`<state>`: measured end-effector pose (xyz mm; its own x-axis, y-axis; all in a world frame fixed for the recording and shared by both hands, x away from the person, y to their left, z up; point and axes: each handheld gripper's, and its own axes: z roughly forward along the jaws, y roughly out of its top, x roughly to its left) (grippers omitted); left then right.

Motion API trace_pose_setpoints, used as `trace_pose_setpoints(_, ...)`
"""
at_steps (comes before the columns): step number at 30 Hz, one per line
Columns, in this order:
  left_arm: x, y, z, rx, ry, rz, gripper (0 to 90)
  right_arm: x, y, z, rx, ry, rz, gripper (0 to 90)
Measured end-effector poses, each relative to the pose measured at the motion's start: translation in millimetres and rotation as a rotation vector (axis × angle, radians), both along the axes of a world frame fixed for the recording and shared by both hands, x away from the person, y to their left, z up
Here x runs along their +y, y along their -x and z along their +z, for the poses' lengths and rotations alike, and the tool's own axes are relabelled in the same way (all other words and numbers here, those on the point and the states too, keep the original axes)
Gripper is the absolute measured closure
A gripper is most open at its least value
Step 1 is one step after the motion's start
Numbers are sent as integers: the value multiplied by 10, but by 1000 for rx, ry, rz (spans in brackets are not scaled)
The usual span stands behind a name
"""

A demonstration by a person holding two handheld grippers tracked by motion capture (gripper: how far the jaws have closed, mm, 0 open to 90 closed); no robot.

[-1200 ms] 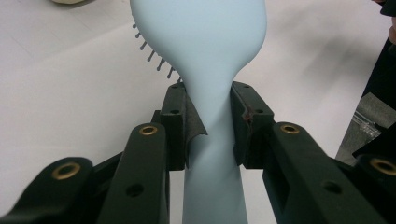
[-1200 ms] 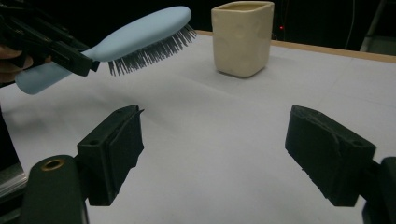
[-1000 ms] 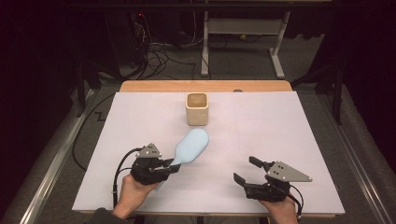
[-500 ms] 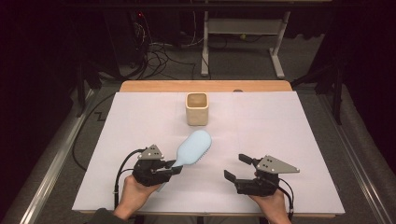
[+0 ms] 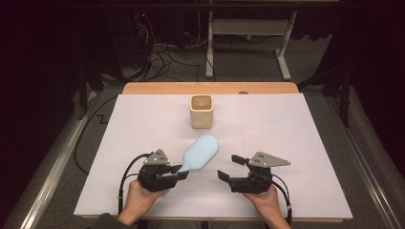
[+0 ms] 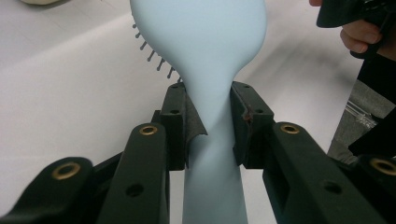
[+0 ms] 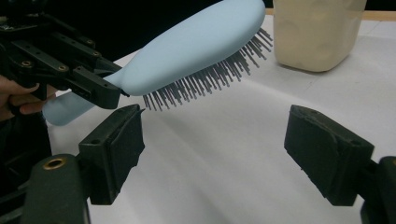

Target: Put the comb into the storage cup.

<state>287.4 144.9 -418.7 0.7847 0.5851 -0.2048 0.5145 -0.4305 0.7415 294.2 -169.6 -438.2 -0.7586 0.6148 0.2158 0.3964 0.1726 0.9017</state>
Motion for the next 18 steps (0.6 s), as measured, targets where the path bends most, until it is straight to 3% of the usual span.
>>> trace_pose_setpoints(18, -79, 13, -20, -18, -3, -15, 695, 219, -201, -2, 88, -32, 46, 192)
